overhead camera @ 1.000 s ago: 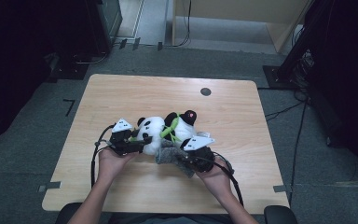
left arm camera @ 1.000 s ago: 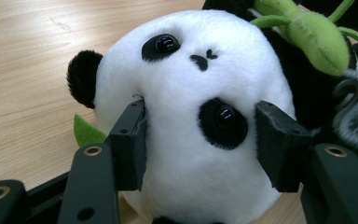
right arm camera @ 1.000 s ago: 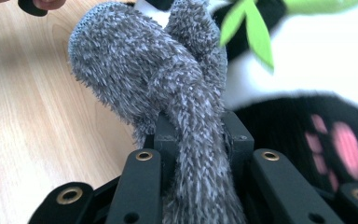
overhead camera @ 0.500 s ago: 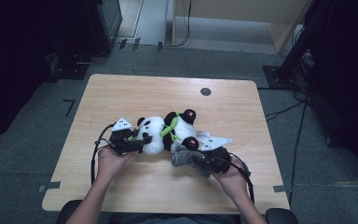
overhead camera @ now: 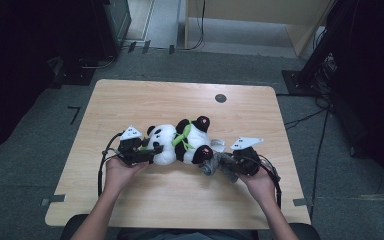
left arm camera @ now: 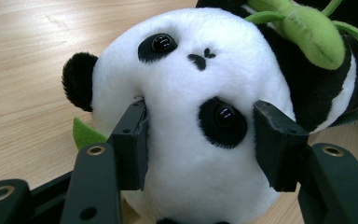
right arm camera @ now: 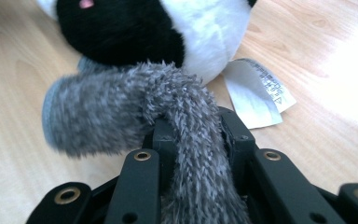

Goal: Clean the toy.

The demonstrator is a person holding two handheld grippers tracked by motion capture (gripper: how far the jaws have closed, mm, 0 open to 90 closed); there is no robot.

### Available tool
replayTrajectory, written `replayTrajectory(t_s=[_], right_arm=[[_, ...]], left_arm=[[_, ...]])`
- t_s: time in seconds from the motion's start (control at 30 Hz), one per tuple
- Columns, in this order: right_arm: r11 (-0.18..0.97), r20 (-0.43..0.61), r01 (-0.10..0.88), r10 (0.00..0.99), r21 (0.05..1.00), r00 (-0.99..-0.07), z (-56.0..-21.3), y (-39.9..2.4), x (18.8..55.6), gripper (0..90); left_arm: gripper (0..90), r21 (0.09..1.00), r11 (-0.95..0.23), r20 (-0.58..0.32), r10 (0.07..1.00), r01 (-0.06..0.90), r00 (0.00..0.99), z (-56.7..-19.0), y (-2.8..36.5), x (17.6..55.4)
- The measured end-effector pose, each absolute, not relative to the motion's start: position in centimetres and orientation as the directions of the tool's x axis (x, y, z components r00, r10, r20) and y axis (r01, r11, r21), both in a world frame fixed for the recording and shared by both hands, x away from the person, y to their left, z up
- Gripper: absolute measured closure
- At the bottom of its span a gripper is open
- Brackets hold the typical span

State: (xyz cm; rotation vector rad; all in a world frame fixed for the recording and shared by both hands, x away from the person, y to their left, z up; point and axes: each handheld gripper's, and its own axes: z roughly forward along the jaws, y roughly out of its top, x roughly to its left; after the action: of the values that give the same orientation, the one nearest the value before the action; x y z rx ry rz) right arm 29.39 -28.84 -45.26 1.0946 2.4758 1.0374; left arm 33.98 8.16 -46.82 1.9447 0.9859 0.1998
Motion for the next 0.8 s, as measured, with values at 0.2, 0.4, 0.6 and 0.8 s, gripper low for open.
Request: replayTrajectory(t_s=[0.2, 0.4, 0.6, 0.8], right_arm=[[0.462, 0.046, 0.566, 0.746, 0.683, -0.664, -45.2, -29.4, 31.5, 72.8], [0.428, 0.064, 0.573, 0.760, 0.699, -0.647, -45.0, -29.4, 33.8, 72.9], [0.428, 0.058, 0.572, 0.764, 0.700, -0.642, -45.1, -28.6, 35.5, 72.9], [0.358, 0.096, 0.583, 0.790, 0.730, -0.606, -45.3, -29.8, 36.6, 73.0]], left_arm=[[43.2, 0.790, -0.262, -0.236, 0.705, 0.555, 0.669, -46.8, 8.2, 34.0], [43.1, 0.792, -0.260, -0.235, 0.706, 0.552, 0.669, -46.9, 8.1, 34.0], [42.3, 0.797, -0.247, -0.242, 0.704, 0.550, 0.668, -46.9, 8.2, 34.0], [40.9, 0.807, -0.243, -0.235, 0.704, 0.538, 0.670, -47.0, 8.3, 34.1]])
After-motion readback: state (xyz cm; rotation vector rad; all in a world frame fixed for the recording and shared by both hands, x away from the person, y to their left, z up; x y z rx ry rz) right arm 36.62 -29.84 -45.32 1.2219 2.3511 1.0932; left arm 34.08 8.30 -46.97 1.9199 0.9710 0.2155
